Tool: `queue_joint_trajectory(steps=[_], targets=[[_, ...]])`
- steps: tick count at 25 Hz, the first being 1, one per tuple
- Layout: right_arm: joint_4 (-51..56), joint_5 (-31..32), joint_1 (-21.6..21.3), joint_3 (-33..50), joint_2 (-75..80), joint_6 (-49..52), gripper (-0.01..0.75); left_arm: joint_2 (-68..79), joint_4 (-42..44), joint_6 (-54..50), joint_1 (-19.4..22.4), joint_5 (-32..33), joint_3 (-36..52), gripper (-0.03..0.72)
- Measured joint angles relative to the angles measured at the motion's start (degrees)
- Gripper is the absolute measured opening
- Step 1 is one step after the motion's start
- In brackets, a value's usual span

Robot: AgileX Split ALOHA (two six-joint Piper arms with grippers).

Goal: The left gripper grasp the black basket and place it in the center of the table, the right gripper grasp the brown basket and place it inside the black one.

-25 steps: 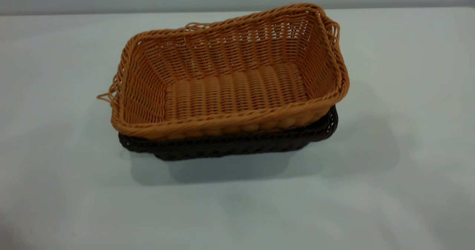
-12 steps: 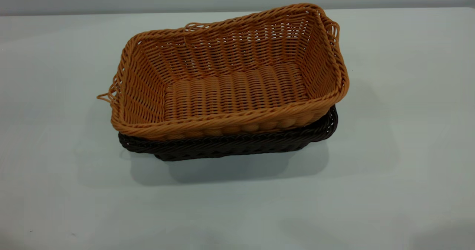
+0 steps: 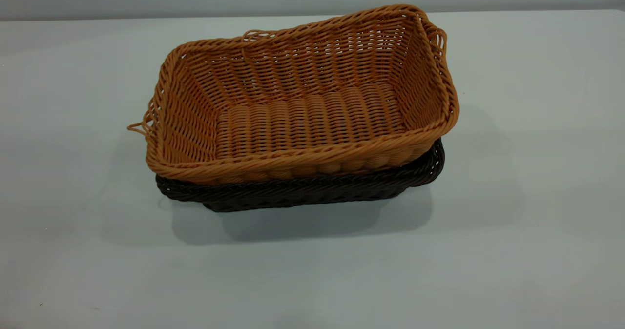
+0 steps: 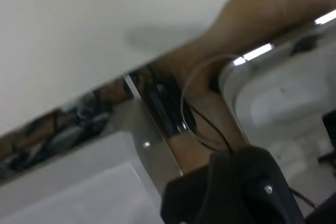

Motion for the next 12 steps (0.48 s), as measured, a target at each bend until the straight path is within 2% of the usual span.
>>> queue_joint_trajectory(steps=[5,12], targets=[[0.6,0.0,0.0,1.1,-0.8,-0.7,0.575,-0.5,-3.9,0.5,0.0,-3.8,3.2,0.474],[0.8,0.0,0.0,1.1,-0.8,-1.2,0.575,-0.6,-4.1,0.6,0.0,-4.2,3.2,0.474]])
